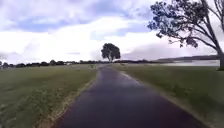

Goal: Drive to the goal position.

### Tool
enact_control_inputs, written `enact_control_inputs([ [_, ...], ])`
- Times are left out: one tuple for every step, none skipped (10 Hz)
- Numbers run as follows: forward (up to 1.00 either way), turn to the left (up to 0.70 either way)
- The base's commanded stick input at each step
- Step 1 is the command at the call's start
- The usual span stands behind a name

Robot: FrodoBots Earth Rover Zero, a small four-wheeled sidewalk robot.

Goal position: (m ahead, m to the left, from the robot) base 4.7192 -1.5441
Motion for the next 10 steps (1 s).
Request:
enact_control_inputs([
  [0.7,0.0],
  [0.7,0.0],
  [0.7,0.0],
  [0.7,-0.01],
  [0.7,-0.01],
  [0.7,0.0],
  [0.7,0.0],
  [0.7,0.0],
  [0.7,0.0],
  [0.7,0.0],
])
